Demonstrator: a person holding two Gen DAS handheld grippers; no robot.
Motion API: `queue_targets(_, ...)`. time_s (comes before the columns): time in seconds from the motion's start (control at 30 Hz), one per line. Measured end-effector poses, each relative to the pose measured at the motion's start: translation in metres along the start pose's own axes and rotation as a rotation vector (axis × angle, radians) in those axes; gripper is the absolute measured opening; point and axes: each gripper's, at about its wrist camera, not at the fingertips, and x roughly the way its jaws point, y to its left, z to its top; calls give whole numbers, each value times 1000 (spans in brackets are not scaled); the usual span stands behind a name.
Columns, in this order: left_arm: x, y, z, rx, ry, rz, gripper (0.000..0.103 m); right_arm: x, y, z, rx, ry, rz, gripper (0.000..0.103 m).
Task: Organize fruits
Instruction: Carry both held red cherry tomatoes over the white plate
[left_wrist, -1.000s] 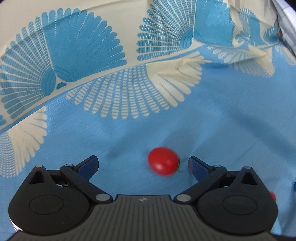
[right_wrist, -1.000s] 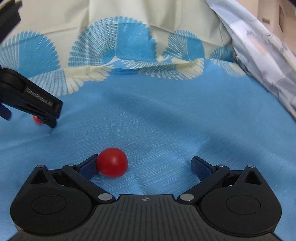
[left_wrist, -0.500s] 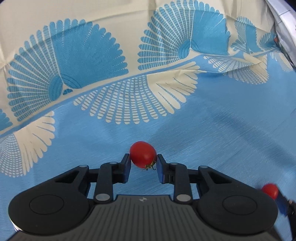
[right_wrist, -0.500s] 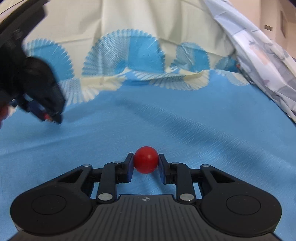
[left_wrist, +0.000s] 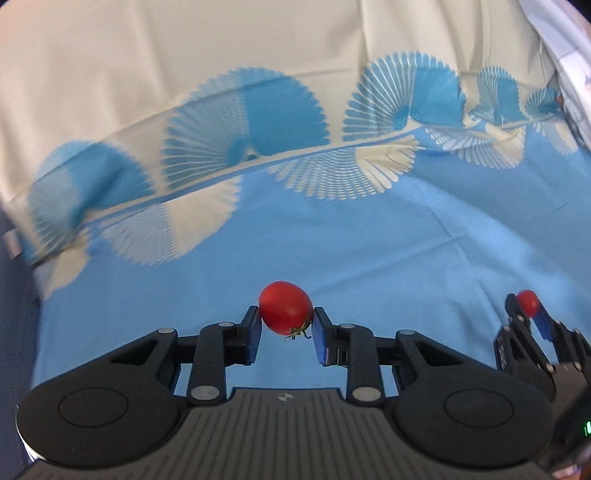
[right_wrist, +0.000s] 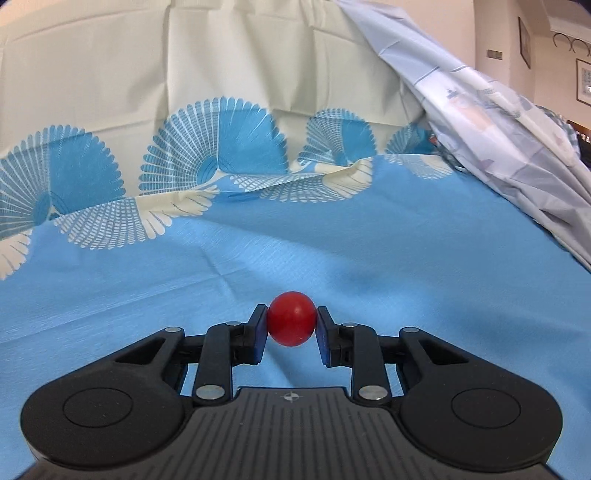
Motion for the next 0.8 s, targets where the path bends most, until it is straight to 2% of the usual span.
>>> queue_targets(0.17, -76, 41, -48, -67, -5, 22, 33, -74, -5, 8, 1, -26, 73, 29)
queue_targets(0.43, -172, 99, -133, -155, -8, 66, 33, -239, -15, -6, -124, -50, 331, 29)
queue_targets(0.6, -219, 128, -184, -216, 4, 101, 33, -320, -9, -12, -148, -39, 489, 29)
queue_targets(0.8, -259, 158, -239, -304, -8, 114, 33, -400, 4, -14, -226, -92, 629, 29)
